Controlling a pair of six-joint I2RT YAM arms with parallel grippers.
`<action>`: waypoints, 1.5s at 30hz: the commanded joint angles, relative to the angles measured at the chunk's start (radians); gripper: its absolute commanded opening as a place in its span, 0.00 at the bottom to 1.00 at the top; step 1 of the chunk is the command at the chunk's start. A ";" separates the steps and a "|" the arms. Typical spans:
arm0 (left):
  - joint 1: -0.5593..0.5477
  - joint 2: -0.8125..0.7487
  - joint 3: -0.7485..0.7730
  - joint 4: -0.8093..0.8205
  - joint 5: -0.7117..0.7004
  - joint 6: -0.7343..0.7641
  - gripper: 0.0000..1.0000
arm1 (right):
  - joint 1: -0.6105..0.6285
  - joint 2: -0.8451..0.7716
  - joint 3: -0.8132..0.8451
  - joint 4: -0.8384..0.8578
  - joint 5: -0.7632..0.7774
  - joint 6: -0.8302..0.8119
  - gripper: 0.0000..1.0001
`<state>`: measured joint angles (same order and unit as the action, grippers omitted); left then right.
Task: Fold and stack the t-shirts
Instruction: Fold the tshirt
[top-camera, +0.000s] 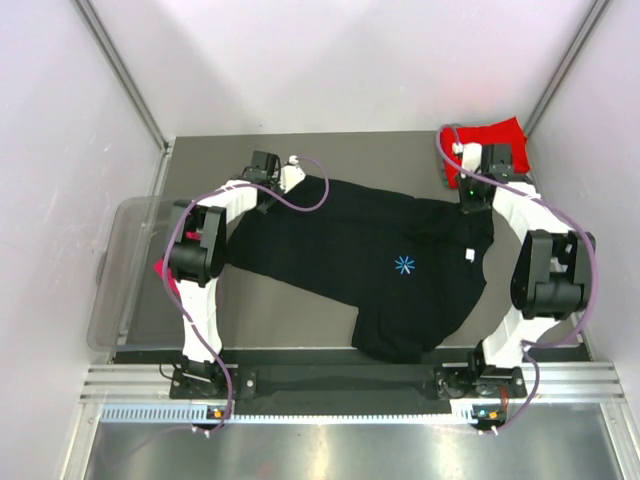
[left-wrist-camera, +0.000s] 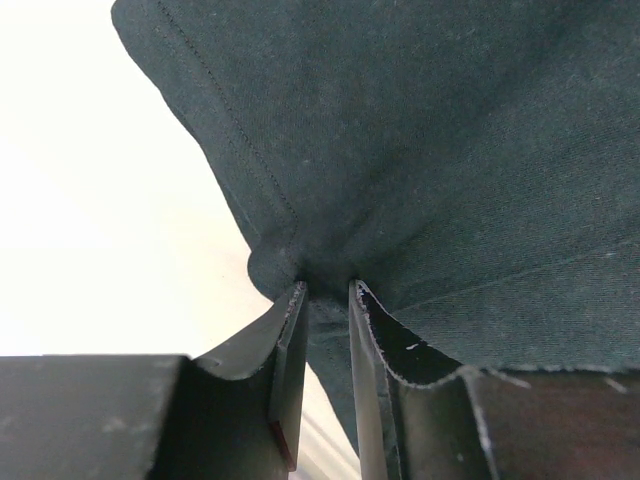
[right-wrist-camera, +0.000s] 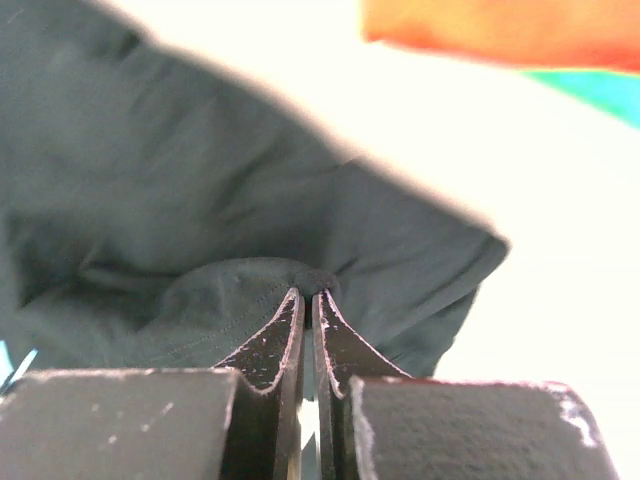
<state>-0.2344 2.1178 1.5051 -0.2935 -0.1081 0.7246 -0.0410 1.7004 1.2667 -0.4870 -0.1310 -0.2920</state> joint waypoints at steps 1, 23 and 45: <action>0.012 -0.009 -0.009 -0.064 0.007 -0.021 0.29 | -0.023 0.024 0.089 0.096 0.068 0.011 0.00; 0.012 0.001 -0.011 -0.064 0.015 -0.062 0.27 | -0.013 -0.196 -0.251 -0.019 -0.289 -0.341 0.25; 0.014 0.013 -0.019 -0.056 0.002 -0.063 0.25 | 0.030 0.034 -0.112 -0.088 -0.381 -0.348 0.41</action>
<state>-0.2333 2.1178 1.5051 -0.2928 -0.1101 0.6792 -0.0246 1.7050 1.1030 -0.5907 -0.4767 -0.6285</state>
